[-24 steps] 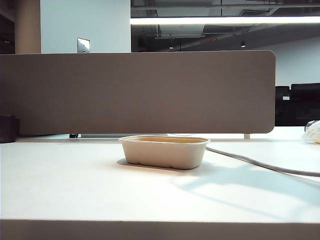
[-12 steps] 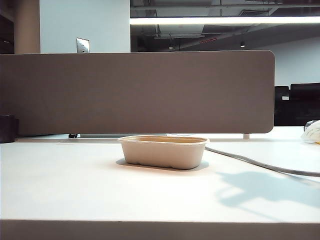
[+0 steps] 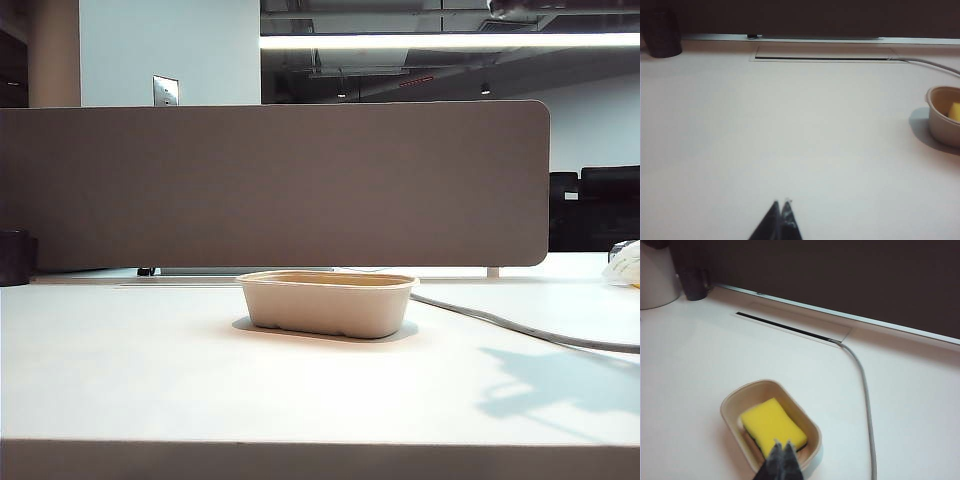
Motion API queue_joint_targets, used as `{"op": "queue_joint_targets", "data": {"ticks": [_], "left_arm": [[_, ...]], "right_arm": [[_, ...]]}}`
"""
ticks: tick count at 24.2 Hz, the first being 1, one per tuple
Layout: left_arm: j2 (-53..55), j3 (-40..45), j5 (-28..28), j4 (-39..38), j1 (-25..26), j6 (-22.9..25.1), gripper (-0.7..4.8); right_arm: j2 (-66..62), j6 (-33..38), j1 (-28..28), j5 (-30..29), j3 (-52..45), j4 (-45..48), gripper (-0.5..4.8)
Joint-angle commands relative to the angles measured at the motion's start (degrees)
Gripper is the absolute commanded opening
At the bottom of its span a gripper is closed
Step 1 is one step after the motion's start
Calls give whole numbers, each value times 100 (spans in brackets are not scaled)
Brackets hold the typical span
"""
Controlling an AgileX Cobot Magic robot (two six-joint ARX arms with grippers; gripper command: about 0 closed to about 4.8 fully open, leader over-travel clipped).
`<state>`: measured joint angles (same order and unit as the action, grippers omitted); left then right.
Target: Pick up the cleaning sponge from the table and place it into the paper lunch box.
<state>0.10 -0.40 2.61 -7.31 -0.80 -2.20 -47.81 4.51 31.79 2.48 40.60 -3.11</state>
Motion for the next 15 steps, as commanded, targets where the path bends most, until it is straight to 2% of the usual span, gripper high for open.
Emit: {"op": "queue_joint_targets", "data": {"ticks": [1, 7, 15], "left_arm": [[4, -2, 11, 50, 20, 4, -5], [4, -2, 17, 50, 74, 4, -5], [4, -2, 4, 50, 236, 7, -5]], "right_arm": [[11, 17, -7, 96, 24, 297, -5], [11, 17, -7, 170, 24, 643, -5], [17, 20, -4, 188, -74, 494, -5]]}}
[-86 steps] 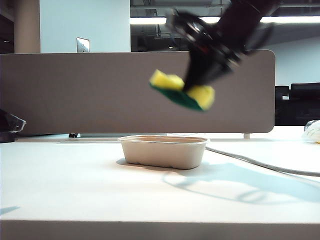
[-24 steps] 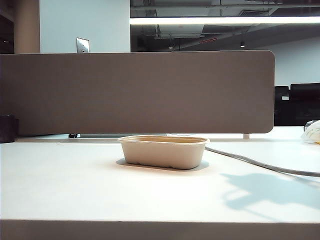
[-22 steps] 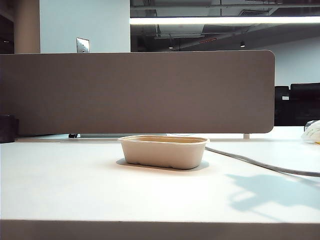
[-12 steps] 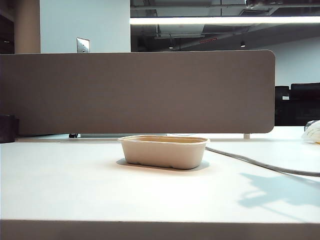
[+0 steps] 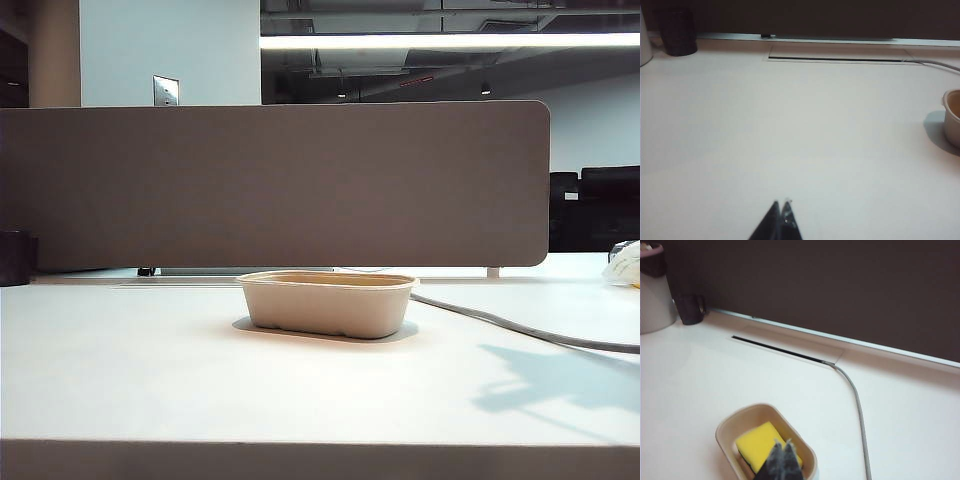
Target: Pick up the cleaning sponge from the table and place it into the paper lunch box.
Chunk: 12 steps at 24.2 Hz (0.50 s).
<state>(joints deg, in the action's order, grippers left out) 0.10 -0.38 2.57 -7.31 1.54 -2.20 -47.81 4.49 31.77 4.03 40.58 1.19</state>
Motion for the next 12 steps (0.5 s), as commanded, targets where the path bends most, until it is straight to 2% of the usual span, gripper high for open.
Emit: {"op": "queue_joint_targets", "data": {"ticks": [1, 12], "left_arm": [[4, -4, 9, 50, 2, 4, -5], [4, -4, 7, 50, 2, 7, -5]], "right_arm": [[20, 22, -2, 33, -116, 92, -5], [11, 22, -2, 31, -380, 260, -5]]}}
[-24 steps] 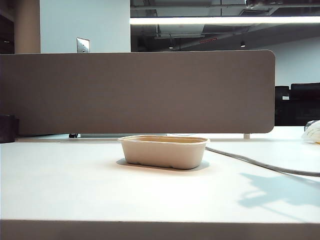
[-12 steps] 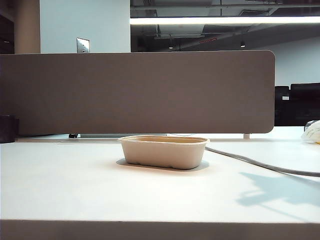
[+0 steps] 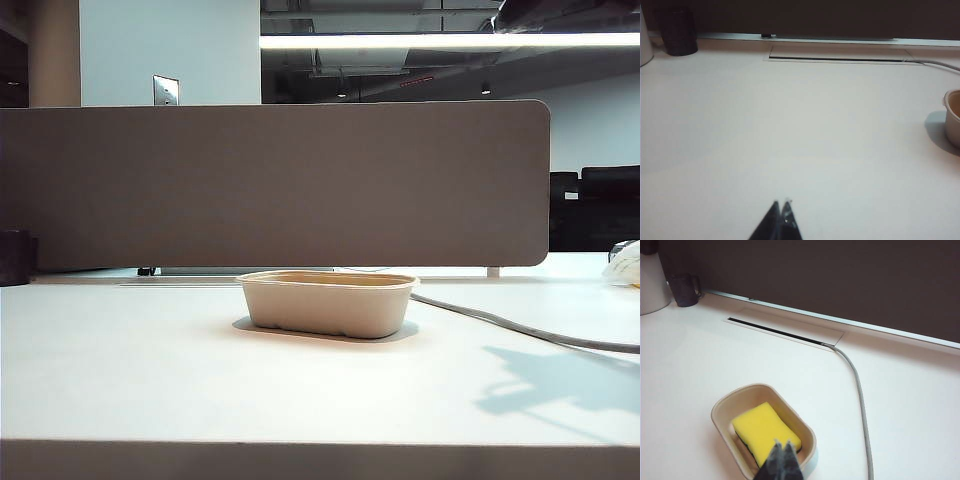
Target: Pick up the cleaning sponge from the table and place it into the paper lunch box.
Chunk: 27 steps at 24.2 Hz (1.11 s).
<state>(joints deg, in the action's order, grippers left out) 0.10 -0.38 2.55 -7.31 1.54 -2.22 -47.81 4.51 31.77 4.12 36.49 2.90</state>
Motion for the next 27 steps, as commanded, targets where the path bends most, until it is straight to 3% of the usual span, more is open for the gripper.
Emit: {"op": "queue_joint_targets", "data": {"ticks": [1, 10, 11, 14, 15, 24, 27], "left_arm": [[4, -4, 11, 50, 2, 9, -5], [4, -4, 9, 50, 2, 9, -5], [4, -4, 9, 50, 2, 9, -5], [4, -4, 9, 50, 2, 9, -5], [4, -4, 9, 50, 2, 7, -5], [4, -4, 7, 50, 2, 9, -5], [4, -4, 9, 50, 2, 9, -5]], "right_arm": [[11, 20, -2, 22, 31, 76, -5], [11, 20, -2, 24, 31, -7, -5], [11, -203, -4, 31, 31, -9, -4], [11, -2017, -9, 317, 33, 59, -4], [11, -2188, -9, 385, 33, 66, -4], [667, -2216, -341, 221, 11, -439, -4], [896, -1668, -811, 221, -44, -575, -4]]}}
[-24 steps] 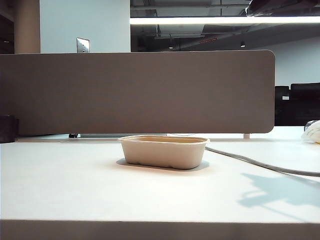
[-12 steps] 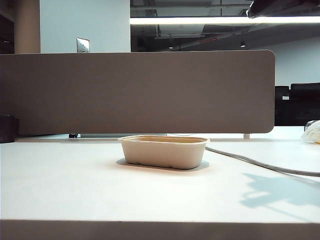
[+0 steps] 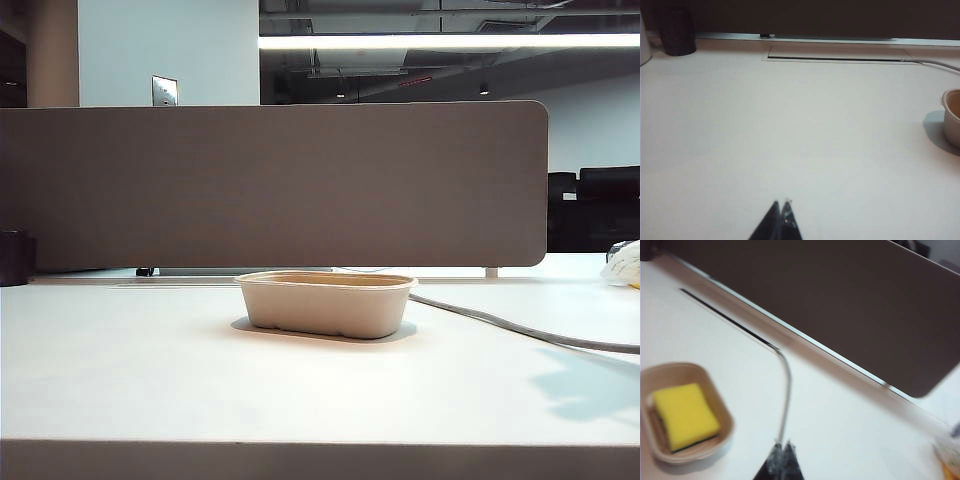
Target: Pick up the cleaning sponge from the table and place it into the paper lunch box.
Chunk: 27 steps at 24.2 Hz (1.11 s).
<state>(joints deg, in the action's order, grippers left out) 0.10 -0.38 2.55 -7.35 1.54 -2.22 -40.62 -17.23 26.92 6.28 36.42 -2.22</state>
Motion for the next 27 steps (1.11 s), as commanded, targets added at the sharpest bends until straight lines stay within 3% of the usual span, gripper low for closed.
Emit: {"op": "queue_joint_targets", "data": {"ticks": [1, 5, 16, 20, 27], "left_arm": [[4, -4, 11, 55, 2, 9, -5], [4, -4, 9, 55, 2, 9, -5], [4, -4, 7, 55, 0, 9, -5], [4, -4, 9, 55, 0, 9, -5], [4, -4, 9, 55, 0, 7, -5]], "right_arm": [[247, 695, -487, 0, -94, -76, -4], [645, 1388, -1110, 4, -599, -48, -4], [2903, 1574, -1703, -76, -2618, -9, -4], [3705, 1646, -1967, -380, -3027, -111, -4], [4039, 1829, -2465, -533, -3348, -98, -4]]}}
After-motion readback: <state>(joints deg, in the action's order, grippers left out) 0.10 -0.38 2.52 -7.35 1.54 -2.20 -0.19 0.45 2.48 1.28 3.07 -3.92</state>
